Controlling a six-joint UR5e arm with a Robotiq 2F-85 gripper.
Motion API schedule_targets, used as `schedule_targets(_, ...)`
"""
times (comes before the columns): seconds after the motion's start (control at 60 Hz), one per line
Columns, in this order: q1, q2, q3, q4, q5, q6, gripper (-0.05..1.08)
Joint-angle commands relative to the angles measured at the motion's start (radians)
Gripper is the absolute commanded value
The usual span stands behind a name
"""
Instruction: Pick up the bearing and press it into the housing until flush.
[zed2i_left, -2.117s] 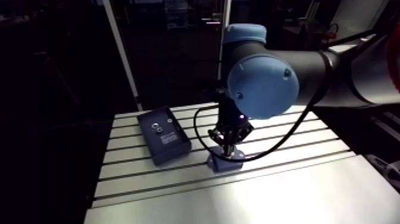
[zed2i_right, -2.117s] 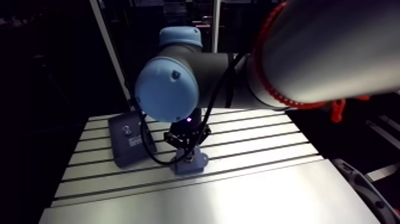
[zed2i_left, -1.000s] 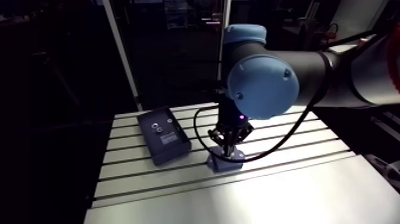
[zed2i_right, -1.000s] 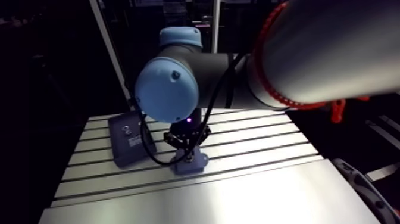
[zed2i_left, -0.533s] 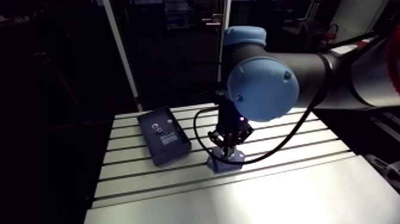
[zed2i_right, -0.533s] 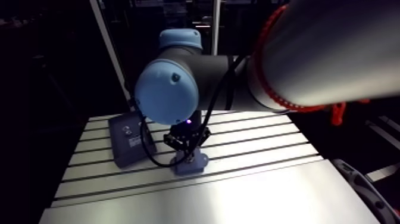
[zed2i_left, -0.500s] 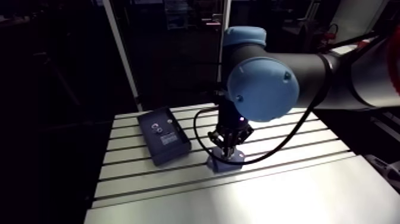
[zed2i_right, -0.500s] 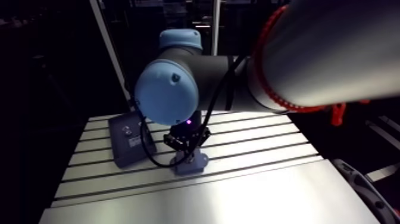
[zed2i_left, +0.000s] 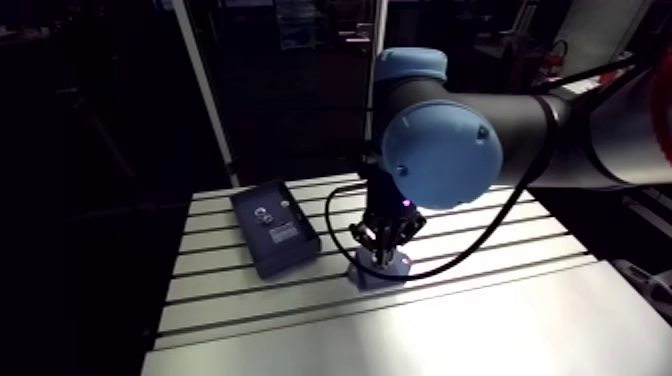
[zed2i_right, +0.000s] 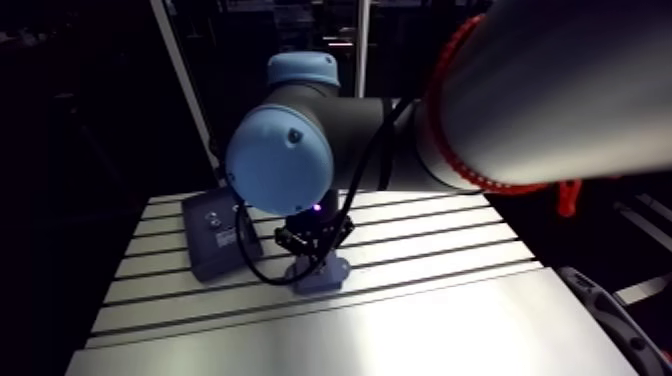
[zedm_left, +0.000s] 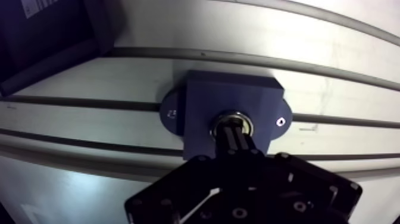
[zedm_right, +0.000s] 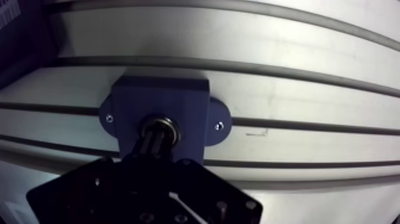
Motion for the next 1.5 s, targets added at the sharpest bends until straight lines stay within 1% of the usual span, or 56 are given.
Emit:
schedule_targets(0.017,0.000,0.000,0.000,-0.001,0.000,-0.002,1.07)
schedule_targets(1.5,0.003,0.003,0.000,-0.003,0.000,-0.003,1.07)
